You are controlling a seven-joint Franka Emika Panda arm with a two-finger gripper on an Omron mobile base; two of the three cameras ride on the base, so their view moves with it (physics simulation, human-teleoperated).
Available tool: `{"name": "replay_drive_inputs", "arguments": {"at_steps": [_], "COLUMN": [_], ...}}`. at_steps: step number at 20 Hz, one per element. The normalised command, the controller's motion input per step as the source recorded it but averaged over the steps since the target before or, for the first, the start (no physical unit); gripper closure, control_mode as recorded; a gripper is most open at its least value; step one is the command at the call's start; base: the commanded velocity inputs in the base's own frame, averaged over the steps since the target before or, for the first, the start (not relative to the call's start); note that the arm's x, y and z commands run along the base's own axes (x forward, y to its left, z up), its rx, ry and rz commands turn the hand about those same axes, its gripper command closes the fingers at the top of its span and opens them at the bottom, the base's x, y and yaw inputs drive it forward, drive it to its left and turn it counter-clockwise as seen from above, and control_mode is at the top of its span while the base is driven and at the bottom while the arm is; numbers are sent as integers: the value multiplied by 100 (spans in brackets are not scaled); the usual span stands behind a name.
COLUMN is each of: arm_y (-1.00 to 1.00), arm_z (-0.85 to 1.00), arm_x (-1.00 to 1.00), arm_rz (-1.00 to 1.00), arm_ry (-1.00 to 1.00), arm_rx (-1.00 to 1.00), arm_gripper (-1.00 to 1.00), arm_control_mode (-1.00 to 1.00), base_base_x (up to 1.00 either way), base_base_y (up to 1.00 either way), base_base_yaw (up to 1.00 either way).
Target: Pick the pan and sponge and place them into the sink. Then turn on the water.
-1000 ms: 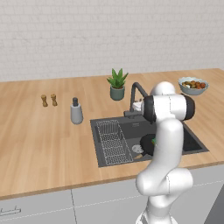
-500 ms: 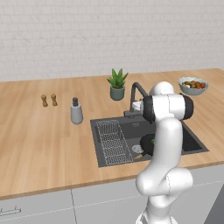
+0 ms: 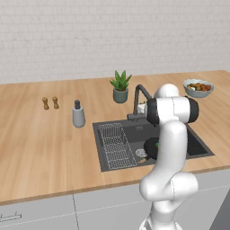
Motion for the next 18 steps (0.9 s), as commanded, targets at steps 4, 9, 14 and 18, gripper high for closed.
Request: {"name": "replay_drive_inputs", "arguments": {"at_steps": [4, 9, 14, 18], "arm_y": [-26, -29, -45, -74], "arm_z": [0, 0, 0, 0], "arm_x": [0, 0, 0, -6], "arm_rz": [0, 0, 0, 0], "arm_ry": [0, 0, 0, 0], "arm_rx": [0, 0, 1, 1], "arm_gripper": [-100, -100, -100, -100], "arm_control_mode": [-100, -100, -100, -100], "base_base_x": [0, 0, 0, 0], "base_base_y": [0, 0, 0, 0], "base_base_yaw": [0, 0, 0, 0]}}
